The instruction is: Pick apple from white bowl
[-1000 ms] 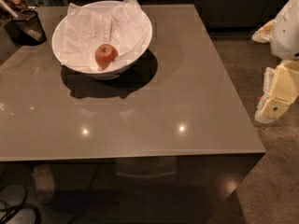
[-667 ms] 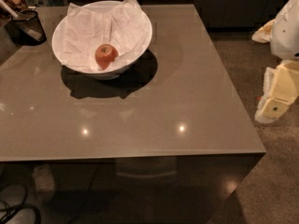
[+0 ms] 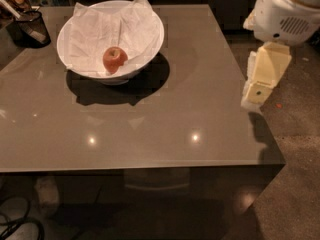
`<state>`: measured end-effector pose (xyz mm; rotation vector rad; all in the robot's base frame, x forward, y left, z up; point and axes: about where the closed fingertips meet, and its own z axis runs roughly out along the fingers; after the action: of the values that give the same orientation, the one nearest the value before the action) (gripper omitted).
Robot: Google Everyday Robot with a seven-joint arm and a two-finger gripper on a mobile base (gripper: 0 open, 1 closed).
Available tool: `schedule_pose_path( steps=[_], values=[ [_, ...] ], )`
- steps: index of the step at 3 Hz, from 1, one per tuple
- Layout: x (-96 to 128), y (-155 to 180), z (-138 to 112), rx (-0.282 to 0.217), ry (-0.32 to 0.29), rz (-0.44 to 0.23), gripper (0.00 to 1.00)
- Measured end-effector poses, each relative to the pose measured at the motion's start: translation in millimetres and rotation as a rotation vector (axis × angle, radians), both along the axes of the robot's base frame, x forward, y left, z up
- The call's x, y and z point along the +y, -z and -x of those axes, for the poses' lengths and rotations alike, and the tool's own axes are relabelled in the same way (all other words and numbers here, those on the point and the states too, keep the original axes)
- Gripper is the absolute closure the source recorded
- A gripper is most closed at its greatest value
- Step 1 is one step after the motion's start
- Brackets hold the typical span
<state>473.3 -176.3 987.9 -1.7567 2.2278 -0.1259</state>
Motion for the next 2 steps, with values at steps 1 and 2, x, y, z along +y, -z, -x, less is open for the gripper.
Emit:
schedule_pose_path(
  steps=[1,2],
  values=[
    [28.5,-6.0,-15.5,0.002,-0.054,0.007,0.0],
    [31.2,-9.2,-17.8,-0.017,-0.056,0.001,0.0]
  ],
)
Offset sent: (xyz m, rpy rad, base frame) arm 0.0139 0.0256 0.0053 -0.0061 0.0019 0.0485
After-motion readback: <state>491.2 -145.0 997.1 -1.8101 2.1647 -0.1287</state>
